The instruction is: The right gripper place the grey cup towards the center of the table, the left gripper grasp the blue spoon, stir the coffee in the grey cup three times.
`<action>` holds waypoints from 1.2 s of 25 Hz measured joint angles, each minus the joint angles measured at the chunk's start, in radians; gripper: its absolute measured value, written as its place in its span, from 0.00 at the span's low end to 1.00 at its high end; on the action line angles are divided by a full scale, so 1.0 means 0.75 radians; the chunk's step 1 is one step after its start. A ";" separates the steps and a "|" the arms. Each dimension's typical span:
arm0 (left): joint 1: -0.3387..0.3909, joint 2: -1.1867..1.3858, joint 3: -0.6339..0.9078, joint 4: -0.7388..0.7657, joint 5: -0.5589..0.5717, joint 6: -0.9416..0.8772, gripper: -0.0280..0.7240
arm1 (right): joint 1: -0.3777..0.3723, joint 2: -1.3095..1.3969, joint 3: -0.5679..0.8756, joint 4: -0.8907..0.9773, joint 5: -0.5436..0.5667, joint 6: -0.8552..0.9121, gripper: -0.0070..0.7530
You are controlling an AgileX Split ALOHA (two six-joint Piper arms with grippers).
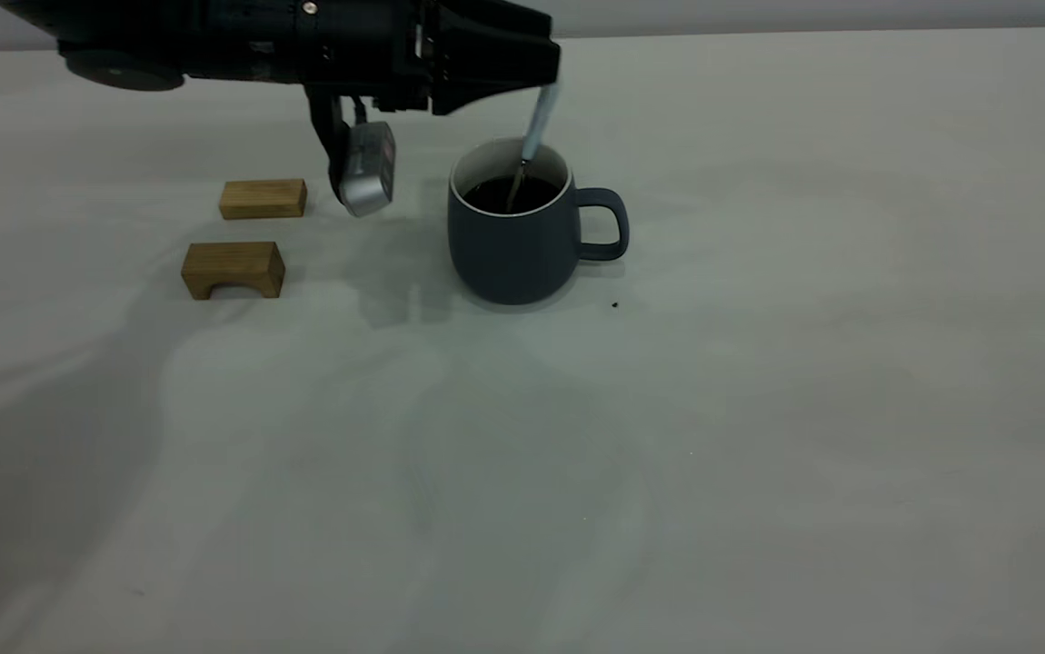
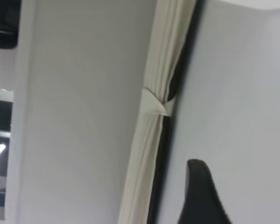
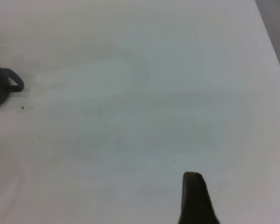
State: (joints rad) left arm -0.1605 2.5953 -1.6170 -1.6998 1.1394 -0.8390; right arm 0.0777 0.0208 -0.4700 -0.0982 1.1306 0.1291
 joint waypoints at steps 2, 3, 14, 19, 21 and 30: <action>0.006 0.000 0.000 -0.012 0.003 0.000 0.76 | 0.000 0.000 0.000 0.000 0.000 0.000 0.71; 0.009 0.000 0.000 -0.016 0.003 0.003 0.76 | 0.000 0.000 0.000 0.000 0.000 0.000 0.71; 0.052 -0.173 0.000 0.140 0.010 0.789 0.76 | 0.000 0.000 0.000 0.000 0.000 0.000 0.71; 0.057 -0.363 0.000 0.356 0.021 1.444 0.76 | 0.000 0.000 0.000 0.000 0.000 0.000 0.71; 0.057 -0.451 0.000 0.390 0.024 1.661 0.77 | 0.000 0.000 0.000 0.000 0.000 0.000 0.71; 0.058 -0.877 0.000 0.522 0.037 2.287 0.76 | 0.000 0.000 0.000 0.000 0.000 0.000 0.71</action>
State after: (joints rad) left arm -0.1170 1.9373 -1.6170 -1.3085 1.1674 0.8762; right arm 0.0777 0.0208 -0.4700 -0.0982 1.1306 0.1291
